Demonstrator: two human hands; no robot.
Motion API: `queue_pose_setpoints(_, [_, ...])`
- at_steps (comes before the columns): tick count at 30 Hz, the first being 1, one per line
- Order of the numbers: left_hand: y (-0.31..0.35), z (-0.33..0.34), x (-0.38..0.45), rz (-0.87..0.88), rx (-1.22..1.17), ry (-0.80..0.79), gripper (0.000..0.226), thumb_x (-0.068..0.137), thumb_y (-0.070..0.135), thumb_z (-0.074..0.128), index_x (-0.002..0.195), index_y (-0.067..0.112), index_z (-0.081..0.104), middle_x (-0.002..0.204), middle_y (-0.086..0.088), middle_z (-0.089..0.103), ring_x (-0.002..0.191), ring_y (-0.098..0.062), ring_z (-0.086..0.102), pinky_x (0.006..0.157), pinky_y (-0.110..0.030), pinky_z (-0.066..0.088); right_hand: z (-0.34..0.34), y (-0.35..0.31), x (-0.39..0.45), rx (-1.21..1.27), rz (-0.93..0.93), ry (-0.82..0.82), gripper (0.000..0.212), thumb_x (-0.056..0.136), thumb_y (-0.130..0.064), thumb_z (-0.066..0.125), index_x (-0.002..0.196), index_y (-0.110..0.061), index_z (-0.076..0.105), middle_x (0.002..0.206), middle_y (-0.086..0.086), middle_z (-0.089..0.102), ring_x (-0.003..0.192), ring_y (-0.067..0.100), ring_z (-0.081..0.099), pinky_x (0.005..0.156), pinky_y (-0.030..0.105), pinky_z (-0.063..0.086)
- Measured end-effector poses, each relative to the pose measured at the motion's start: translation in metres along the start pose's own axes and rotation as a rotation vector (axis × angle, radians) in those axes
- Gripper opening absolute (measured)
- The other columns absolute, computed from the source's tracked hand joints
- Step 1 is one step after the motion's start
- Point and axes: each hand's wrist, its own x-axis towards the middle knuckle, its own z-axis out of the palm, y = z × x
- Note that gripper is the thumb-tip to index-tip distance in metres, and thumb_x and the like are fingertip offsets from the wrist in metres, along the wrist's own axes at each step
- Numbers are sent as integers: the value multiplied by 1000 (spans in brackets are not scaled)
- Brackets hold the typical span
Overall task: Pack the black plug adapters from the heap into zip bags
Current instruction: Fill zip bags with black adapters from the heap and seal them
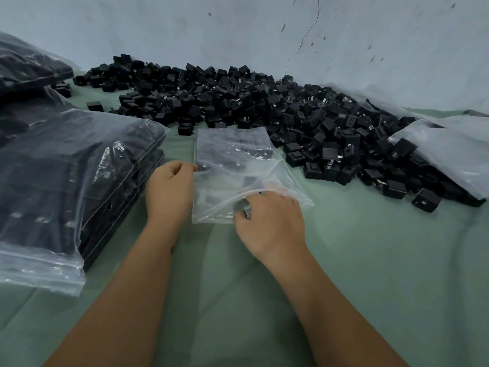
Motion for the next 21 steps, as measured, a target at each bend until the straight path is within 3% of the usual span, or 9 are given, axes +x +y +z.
queue_pose_setpoints(2, [0,1,1,5,39,-7,24,85,25,50,71,31,69,64,7,65,45,0,46,56,-28,38,1,2,5,-7,20,-34,34,85,-34,42,54,-20,37,56,-6,41,67,21,45,74,32,37])
queue_pose_setpoints(4, [-1,2,2,1,67,-18,23,85,26,51,71,31,68,66,9,65,44,0,46,55,-28,37,2,4,9,-10,37,-52,40,89,-32,40,52,-21,32,55,-6,37,65,20,42,73,31,35])
queue_pose_setpoints(8, [0,3,3,-11,95,-34,23,88,27,53,71,29,69,54,0,59,46,-9,42,57,-30,37,2,7,14,-1,73,-111,37,89,-33,38,54,-21,36,69,-1,51,78,21,48,77,32,38])
queue_pose_setpoints(10, [1,3,4,-6,105,-32,22,88,27,53,73,25,70,67,-7,66,58,-16,48,62,-34,44,3,8,16,-4,79,-128,35,88,-33,38,56,-20,39,79,3,56,85,23,51,73,31,36])
queue_pose_setpoints(13, [1,3,5,1,121,-32,22,88,26,53,80,18,71,82,-12,69,68,-19,52,69,-40,50,1,7,23,14,105,-223,38,91,-31,33,57,-19,45,75,1,54,82,22,50,71,30,35])
queue_pose_setpoints(16, [0,4,5,-1,136,-41,23,88,27,52,83,15,71,81,-15,68,67,-20,51,66,-37,46,-2,3,34,-11,104,-305,29,89,-21,33,66,-21,51,74,-2,50,85,20,50,78,29,38])
queue_pose_setpoints(18, [1,4,5,-5,136,-40,24,86,28,52,84,13,71,80,-15,68,67,-24,53,70,-42,52,-1,3,44,-31,104,-233,12,79,-16,42,76,-22,52,77,-3,49,85,20,52,72,29,45])
queue_pose_setpoints(20, [1,4,5,-10,151,-36,24,85,28,52,84,15,71,78,-13,68,71,-31,58,75,-44,53,2,3,51,-37,138,-163,14,78,-19,47,90,-22,53,87,-1,49,88,22,51,65,29,45])
queue_pose_setpoints(21, [1,4,6,-11,160,-37,23,85,28,52,83,16,72,76,-13,67,71,-31,58,74,-42,53,5,4,54,-46,150,-158,18,80,-24,47,97,-22,53,96,1,49,93,24,49,70,31,46])
